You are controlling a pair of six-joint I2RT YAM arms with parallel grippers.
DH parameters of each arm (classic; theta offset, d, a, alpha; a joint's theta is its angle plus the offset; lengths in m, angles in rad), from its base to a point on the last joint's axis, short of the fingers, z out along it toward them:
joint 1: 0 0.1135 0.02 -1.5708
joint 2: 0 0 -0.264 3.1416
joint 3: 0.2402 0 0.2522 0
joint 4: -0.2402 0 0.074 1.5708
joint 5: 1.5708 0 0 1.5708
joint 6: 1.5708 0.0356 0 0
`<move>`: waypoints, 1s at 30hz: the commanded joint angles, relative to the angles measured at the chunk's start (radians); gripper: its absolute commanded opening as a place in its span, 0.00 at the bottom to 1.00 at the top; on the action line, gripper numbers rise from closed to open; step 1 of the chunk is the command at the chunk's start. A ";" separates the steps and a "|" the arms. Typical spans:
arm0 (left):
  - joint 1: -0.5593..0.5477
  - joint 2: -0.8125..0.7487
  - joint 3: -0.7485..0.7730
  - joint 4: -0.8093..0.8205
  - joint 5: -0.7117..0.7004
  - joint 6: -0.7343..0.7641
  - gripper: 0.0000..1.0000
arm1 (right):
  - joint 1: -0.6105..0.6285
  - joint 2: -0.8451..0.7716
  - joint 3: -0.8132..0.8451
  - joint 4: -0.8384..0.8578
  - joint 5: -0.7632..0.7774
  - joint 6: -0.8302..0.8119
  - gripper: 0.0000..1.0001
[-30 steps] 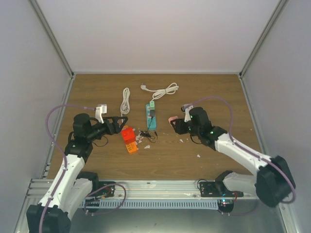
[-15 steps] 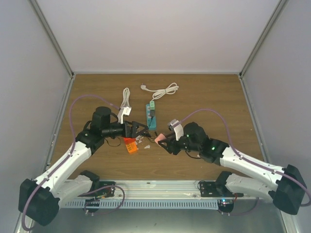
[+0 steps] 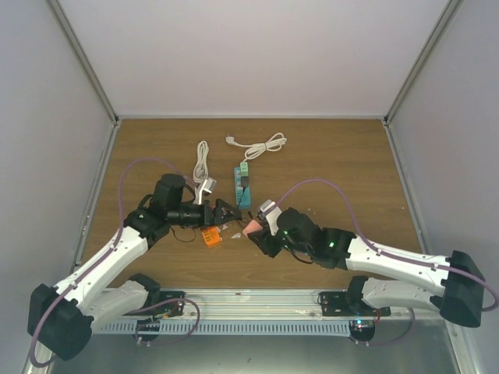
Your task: Insert the plug
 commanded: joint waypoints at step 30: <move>-0.174 0.175 -0.061 0.202 0.092 -0.227 0.82 | 0.155 0.006 0.071 -0.035 0.187 -0.005 0.11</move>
